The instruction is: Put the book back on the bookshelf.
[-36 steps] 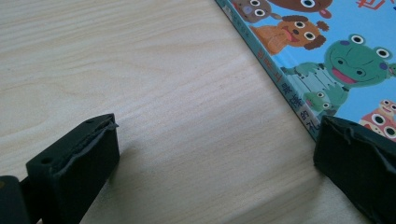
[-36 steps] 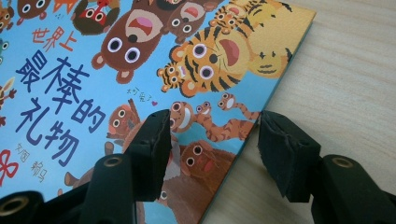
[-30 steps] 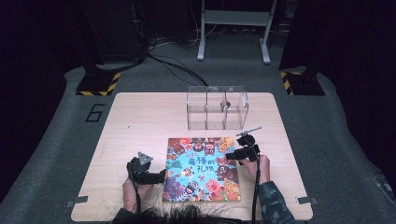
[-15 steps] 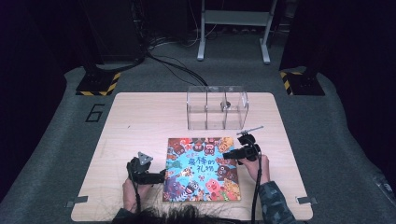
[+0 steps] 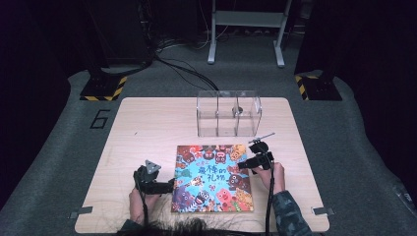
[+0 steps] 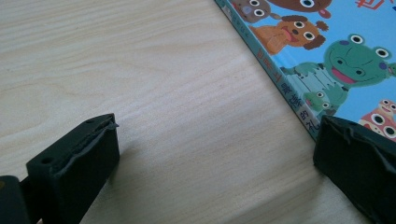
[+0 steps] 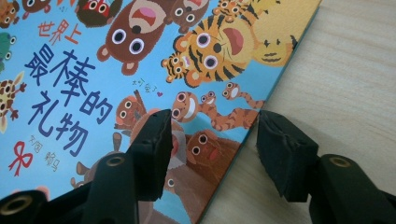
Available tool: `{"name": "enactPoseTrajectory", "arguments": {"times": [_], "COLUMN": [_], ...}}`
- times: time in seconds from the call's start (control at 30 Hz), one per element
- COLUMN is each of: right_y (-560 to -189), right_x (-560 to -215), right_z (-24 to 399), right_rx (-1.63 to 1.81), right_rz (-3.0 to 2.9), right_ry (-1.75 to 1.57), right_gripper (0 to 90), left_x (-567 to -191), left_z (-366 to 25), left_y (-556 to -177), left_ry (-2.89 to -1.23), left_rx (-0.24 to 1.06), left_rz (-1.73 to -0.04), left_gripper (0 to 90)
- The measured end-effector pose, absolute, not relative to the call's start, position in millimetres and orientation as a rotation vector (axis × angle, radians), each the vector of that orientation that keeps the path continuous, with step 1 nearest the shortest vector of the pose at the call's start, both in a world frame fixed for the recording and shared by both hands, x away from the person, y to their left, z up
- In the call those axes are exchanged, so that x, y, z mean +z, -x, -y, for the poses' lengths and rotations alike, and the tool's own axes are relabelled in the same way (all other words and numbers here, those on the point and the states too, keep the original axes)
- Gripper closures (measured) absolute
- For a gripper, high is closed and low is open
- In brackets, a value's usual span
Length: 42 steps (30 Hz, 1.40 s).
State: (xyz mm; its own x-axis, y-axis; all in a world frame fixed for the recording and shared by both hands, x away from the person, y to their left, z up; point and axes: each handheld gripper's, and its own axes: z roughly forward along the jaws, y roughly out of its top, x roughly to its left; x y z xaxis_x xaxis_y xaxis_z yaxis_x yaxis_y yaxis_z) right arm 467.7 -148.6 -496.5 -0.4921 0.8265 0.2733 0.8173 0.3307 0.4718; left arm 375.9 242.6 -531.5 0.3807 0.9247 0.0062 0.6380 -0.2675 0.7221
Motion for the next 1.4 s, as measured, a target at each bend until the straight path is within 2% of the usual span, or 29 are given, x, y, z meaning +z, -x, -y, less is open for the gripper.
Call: {"name": "enactPoseTrajectory", "arguments": {"times": [0.37,0.5,0.7,1.0,1.4], "right_y": [-469.8,-469.7,-471.2,-471.9,-466.6], "right_x": [-496.8,-496.6,-493.2,-496.0,-474.8], "right_z": [149.6,149.8,142.7,149.3,152.1], "right_rx": [0.924,0.902,0.817,0.922,0.995], "right_rz": [-2.55,-2.54,-2.558,-2.573,-2.549], "right_ry": [-1.613,-1.613,-1.644,-1.645,-1.619], "right_gripper": [42.1,46.3,46.0,43.9,44.6], "left_x": [-531.8,-531.9,-531.8,-531.9,-531.4], "left_z": [-242.0,-241.8,-242.2,-242.0,-242.9], "left_y": [-375.7,-375.6,-375.8,-375.7,-375.9], "left_ry": [-1.998,-1.995,-2.0,-1.997,-2.009], "left_rx": [0.584,0.584,0.583,0.585,0.578], "left_rz": [-1.345,-1.348,-1.342,-1.346,-1.336], "left_gripper": [0.3,0.3,0.4,0.4,0.5]}}
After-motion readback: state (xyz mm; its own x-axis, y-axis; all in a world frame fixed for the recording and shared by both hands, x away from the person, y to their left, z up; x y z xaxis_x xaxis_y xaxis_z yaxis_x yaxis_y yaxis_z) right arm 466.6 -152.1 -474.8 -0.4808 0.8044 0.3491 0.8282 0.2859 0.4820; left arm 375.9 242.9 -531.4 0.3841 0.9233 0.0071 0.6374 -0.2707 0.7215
